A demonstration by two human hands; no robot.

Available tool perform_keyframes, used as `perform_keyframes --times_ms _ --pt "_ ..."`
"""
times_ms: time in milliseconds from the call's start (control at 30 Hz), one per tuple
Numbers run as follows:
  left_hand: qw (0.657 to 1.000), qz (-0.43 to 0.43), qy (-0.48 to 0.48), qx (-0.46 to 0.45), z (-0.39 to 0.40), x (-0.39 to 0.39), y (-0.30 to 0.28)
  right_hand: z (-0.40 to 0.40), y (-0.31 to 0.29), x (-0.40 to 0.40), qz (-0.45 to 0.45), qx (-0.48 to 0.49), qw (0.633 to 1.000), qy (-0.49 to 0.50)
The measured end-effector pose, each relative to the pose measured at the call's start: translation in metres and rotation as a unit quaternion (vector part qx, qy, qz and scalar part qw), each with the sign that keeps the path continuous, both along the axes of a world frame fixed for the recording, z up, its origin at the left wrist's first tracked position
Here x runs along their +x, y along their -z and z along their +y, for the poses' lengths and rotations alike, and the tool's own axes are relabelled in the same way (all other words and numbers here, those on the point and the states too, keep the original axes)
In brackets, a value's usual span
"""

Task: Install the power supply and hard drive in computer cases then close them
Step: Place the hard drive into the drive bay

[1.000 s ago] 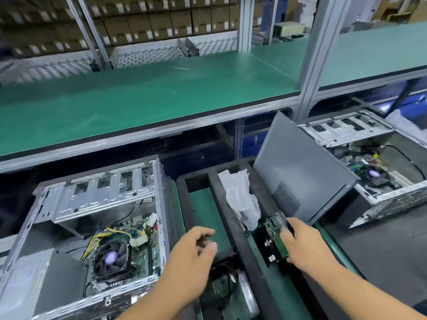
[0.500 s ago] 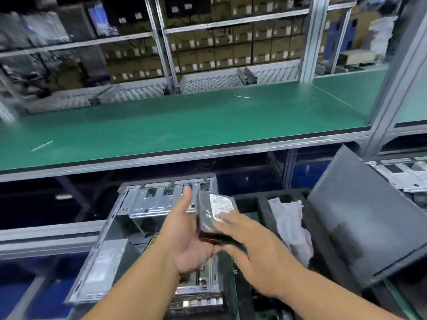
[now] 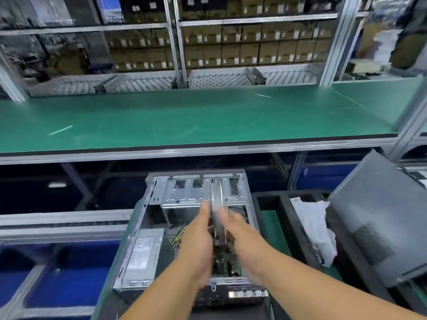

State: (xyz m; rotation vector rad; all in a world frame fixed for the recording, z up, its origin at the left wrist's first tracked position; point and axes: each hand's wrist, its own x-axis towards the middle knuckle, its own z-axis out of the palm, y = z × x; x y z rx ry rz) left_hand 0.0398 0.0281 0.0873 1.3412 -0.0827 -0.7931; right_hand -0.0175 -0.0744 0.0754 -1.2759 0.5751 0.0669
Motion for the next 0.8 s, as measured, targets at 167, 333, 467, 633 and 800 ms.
perform_keyframes --times_ms 167,333,467,633,800 --pt "0.992 -0.094 -0.074 0.041 0.023 0.021 0.019 0.005 0.023 0.016 -0.012 0.178 0.981 0.078" --pt "0.989 0.01 -0.06 0.132 0.037 0.061 0.044 0.008 0.047 0.019 0.04 0.259 0.956 0.134" --pt "0.991 0.101 0.014 0.088 0.028 0.07 0.056 0.0 0.049 0.026 0.079 0.252 0.952 0.156" --pt "0.98 0.134 0.058 0.136 0.008 0.073 0.07 -0.016 0.053 0.027 0.148 0.231 0.946 0.175" --pt "0.973 0.162 0.055 0.153 -0.013 0.082 0.083 -0.007 0.059 0.025 0.124 0.264 0.923 0.25"
